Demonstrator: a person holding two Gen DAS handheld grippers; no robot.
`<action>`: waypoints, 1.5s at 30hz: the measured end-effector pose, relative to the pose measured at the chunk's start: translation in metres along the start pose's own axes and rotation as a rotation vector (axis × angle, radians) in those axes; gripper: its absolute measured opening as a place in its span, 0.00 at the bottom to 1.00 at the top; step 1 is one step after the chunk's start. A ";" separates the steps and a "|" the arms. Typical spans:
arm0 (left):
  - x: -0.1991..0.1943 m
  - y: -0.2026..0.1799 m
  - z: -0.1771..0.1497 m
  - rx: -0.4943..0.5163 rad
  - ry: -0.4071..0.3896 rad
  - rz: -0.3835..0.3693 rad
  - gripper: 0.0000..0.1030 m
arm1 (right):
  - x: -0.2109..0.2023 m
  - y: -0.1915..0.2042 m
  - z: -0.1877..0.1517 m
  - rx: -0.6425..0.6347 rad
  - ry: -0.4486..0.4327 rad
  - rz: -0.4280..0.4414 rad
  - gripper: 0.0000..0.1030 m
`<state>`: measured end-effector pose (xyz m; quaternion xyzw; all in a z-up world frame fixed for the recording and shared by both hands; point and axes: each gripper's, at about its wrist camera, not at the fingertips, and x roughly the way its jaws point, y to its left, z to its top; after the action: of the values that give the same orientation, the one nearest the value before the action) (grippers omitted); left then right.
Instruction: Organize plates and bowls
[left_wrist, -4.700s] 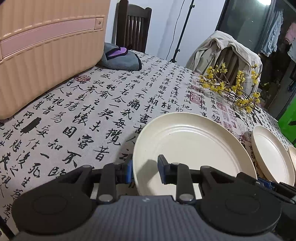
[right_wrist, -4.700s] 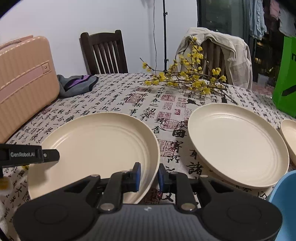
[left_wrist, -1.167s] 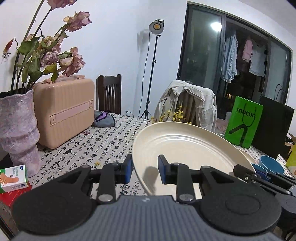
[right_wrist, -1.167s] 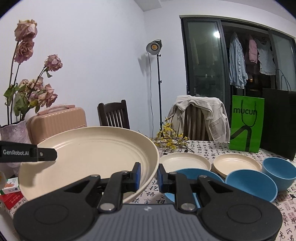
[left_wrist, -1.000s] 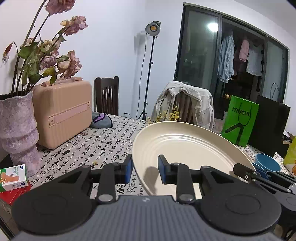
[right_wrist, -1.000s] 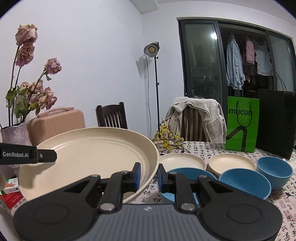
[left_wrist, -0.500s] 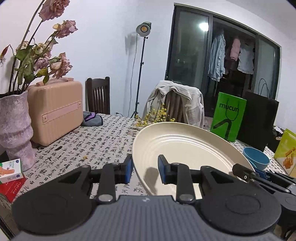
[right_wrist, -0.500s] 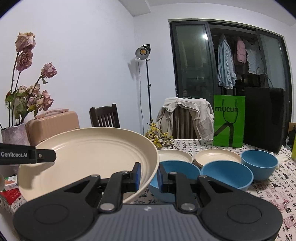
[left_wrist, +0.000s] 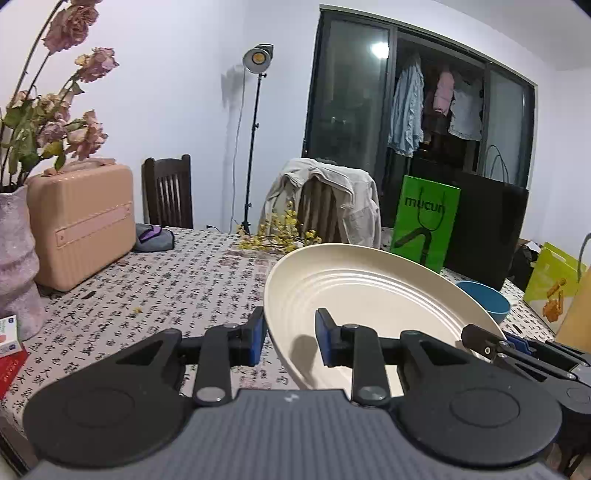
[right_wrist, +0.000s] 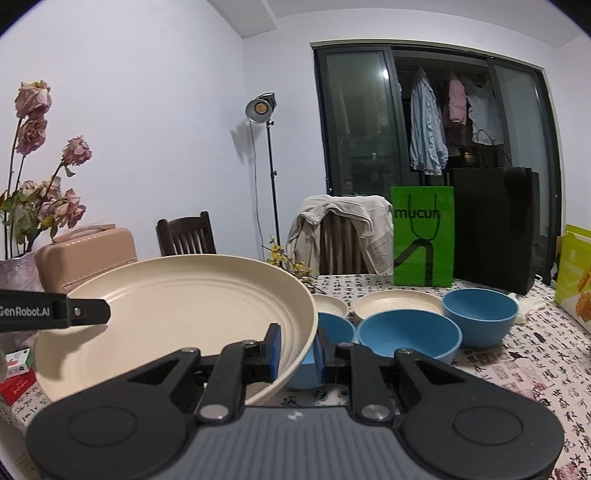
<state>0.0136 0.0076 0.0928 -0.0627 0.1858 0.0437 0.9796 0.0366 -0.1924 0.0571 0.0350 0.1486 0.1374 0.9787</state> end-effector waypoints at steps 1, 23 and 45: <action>0.000 -0.002 -0.001 0.002 0.002 -0.004 0.27 | -0.001 -0.003 -0.002 0.001 0.001 -0.005 0.18; 0.009 -0.035 -0.018 0.043 0.035 -0.058 0.27 | -0.013 -0.035 -0.017 0.028 0.011 -0.063 0.18; 0.032 -0.055 -0.038 0.069 0.086 -0.097 0.27 | -0.006 -0.061 -0.037 0.050 0.055 -0.112 0.18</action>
<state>0.0355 -0.0503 0.0516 -0.0396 0.2261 -0.0131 0.9732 0.0356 -0.2513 0.0164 0.0474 0.1808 0.0798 0.9791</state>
